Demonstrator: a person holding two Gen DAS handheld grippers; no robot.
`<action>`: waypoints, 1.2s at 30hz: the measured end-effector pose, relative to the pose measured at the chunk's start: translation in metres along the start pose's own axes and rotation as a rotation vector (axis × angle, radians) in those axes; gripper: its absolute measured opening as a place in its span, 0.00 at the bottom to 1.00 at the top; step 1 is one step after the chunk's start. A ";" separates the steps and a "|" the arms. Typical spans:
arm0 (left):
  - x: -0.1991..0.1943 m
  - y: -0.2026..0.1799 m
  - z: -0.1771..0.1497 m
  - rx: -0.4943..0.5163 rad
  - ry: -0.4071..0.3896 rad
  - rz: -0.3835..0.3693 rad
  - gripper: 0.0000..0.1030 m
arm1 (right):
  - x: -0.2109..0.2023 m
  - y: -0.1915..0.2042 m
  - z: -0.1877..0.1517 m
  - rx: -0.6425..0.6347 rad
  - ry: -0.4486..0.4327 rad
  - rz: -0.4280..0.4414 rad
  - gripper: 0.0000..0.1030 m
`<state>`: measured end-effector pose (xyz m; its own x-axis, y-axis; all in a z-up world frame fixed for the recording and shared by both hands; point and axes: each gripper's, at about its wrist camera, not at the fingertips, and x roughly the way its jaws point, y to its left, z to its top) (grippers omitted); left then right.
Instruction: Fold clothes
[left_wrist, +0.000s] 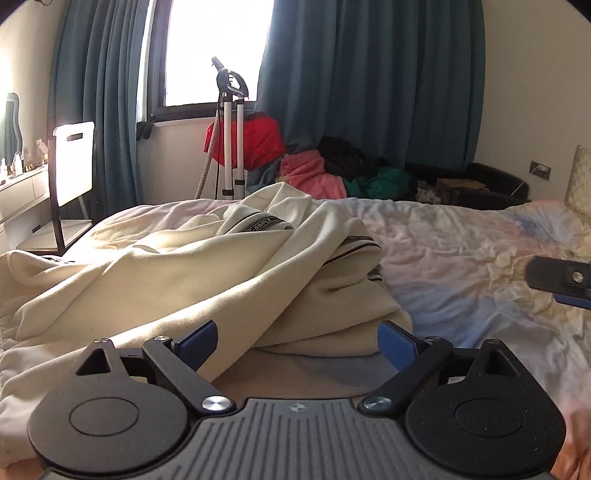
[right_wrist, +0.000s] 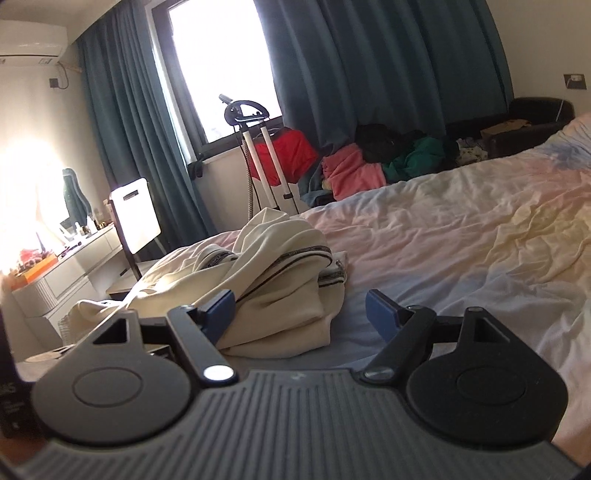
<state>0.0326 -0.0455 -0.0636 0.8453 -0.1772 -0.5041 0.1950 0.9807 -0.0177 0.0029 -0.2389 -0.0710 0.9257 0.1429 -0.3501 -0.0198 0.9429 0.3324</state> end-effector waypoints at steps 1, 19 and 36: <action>0.013 0.000 0.005 0.010 0.001 0.004 0.91 | 0.002 -0.004 0.000 0.011 0.007 -0.006 0.78; 0.212 -0.020 0.077 0.193 0.066 0.082 0.54 | 0.056 -0.042 -0.003 0.062 0.072 -0.101 0.78; 0.047 -0.033 0.044 0.287 -0.044 -0.093 0.07 | 0.046 -0.062 0.001 0.157 0.069 -0.103 0.78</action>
